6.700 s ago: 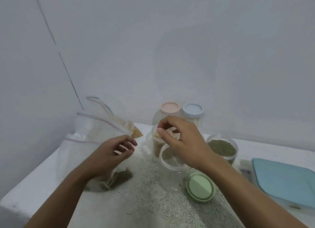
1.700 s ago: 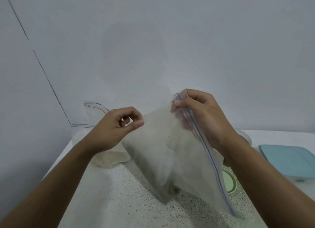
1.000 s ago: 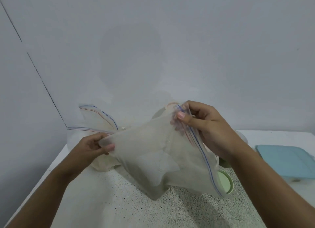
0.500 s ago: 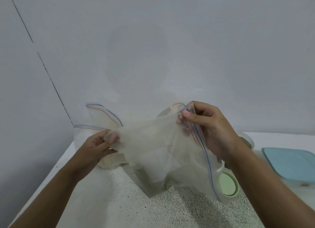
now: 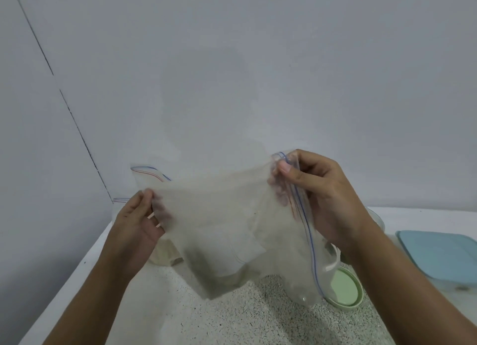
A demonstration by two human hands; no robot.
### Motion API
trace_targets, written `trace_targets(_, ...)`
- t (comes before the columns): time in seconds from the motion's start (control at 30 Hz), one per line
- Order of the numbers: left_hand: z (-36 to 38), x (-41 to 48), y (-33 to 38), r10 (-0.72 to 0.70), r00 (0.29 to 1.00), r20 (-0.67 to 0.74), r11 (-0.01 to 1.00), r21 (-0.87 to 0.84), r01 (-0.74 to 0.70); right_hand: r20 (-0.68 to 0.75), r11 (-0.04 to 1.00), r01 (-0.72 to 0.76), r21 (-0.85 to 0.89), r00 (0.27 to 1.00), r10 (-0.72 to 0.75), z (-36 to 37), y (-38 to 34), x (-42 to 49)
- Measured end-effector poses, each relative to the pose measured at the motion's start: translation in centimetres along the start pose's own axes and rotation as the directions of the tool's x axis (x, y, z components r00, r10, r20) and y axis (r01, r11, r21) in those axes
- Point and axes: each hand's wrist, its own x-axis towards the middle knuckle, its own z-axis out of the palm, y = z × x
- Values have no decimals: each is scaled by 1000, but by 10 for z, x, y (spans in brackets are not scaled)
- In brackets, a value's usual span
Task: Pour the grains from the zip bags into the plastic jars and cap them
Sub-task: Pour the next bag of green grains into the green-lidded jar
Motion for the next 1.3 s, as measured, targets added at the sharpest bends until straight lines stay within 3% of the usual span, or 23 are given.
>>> trace_targets(0.23, 43, 18, 52, 76, 996, 54, 997, 29, -77, -95, 977, -3, 211, 995, 24, -5, -17, 11)
trace_targets(0.37, 67, 29, 78, 110, 994, 14, 988, 108, -111, -103, 970, 37, 240, 995, -12, -5, -31, 20)
trace_targets(0.57, 93, 45, 109, 114, 993, -9, 989, 97, -112, -128, 957, 87, 277, 990, -53, -9, -42, 31)
trace_targets(0.97, 135, 54, 136, 280, 959, 51, 939, 192, -285, -190, 968, 238, 82, 957, -219, -27, -67, 29)
trace_targets(1.3, 156, 36, 134, 278, 956, 96, 941, 173, -291, -254, 963, 269, 29, 934, -253, -42, -59, 7)
